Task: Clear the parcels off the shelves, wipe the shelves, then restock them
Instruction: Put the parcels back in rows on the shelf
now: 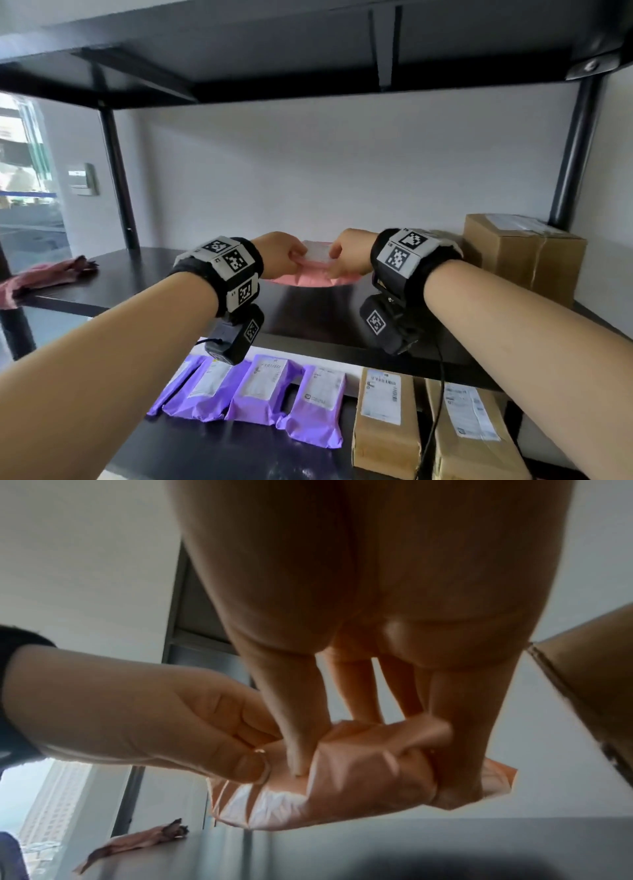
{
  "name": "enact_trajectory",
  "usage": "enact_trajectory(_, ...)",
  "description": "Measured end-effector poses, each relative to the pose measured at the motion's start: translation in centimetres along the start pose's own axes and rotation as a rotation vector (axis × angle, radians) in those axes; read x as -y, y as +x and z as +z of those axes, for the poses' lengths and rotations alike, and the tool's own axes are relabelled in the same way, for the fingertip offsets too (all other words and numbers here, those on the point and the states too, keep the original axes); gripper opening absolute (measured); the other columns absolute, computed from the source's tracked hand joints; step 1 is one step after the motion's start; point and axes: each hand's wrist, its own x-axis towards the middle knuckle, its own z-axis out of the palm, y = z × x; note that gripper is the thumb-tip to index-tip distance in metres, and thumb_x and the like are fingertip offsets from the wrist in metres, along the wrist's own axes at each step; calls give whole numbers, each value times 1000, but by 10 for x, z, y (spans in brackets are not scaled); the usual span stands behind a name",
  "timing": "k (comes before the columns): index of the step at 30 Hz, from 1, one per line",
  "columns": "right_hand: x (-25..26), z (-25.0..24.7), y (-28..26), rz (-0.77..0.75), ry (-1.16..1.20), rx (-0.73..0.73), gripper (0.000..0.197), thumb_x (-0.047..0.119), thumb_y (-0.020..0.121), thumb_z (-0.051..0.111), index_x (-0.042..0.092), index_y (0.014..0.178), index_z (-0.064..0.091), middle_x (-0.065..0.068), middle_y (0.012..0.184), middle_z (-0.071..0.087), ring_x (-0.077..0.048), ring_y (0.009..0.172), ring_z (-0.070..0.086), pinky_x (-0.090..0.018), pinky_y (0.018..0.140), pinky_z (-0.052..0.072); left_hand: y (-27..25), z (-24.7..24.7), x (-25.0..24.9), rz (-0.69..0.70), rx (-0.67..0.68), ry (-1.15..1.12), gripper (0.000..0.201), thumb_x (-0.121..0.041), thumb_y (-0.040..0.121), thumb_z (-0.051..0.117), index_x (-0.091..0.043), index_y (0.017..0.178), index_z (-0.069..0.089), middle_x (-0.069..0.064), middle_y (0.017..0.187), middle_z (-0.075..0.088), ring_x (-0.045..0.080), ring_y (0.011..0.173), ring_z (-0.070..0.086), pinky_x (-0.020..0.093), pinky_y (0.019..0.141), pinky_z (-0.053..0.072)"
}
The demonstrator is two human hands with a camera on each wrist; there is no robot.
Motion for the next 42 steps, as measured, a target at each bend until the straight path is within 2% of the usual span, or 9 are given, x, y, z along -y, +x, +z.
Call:
enact_trajectory(3,1,3,16,61,-11,62,44,35,81,67,10,117,64,-4,111,67,-21,100,63,-31,91,50,21,0,16,43,89,41,46,-28,92,56,-14,135,48,1,138,50,17,126,45,23,101,31)
enact_trajectory(7,7,6,37,108,-68,140,30,34,85,63,10,102,70,3,78,63,-14,83,58,-22,71,43,47,-4,31,120,172,142,50,-32,91,59,-18,137,47,-4,140,48,13,129,43,25,108,27)
enact_trajectory(11,10,10,58,192,-89,157,46,39,81,70,10,116,64,-1,104,69,-19,98,63,-28,85,46,71,1,44,178,194,148,52,-33,87,64,-21,135,49,-7,139,50,12,128,44,29,112,28)
enact_trajectory(13,9,11,64,229,-91,185,52,40,77,74,9,118,63,-3,107,70,-18,92,65,-29,86,48,81,4,48,197,223,136,56,-35,85,66,-20,136,48,-6,140,49,12,129,43,29,112,27)
enact_trajectory(19,10,9,69,274,-143,232,40,41,74,76,11,98,68,5,67,65,-11,55,49,-21,56,39,92,7,52,265,247,166,63,-44,81,67,-20,137,48,-6,141,48,13,131,41,34,114,26)
enact_trajectory(21,15,9,67,262,-223,269,55,44,78,71,11,121,60,1,103,68,-13,69,56,-20,62,42,92,8,53,276,245,183,64,-48,80,66,-20,135,49,-6,139,50,13,129,43,34,113,28)
enact_trajectory(24,17,11,69,199,-274,250,70,42,80,70,16,140,44,0,135,54,-17,116,54,-26,96,40,91,10,53,290,235,212,64,-52,81,63,-21,135,50,-5,137,51,14,127,44,33,112,29)
enact_trajectory(27,16,12,70,154,-261,252,68,38,80,71,18,139,43,3,139,49,-15,125,48,-26,104,35,90,11,53,289,221,232,62,-52,82,61,-22,136,49,-4,139,49,15,129,42,34,112,28)
enact_trajectory(42,3,14,73,103,-311,322,63,37,86,64,21,143,40,0,132,55,-16,116,54,-25,98,39,85,3,45,252,290,220,60,-50,85,59,-27,139,44,-9,144,43,11,133,37,31,115,22)
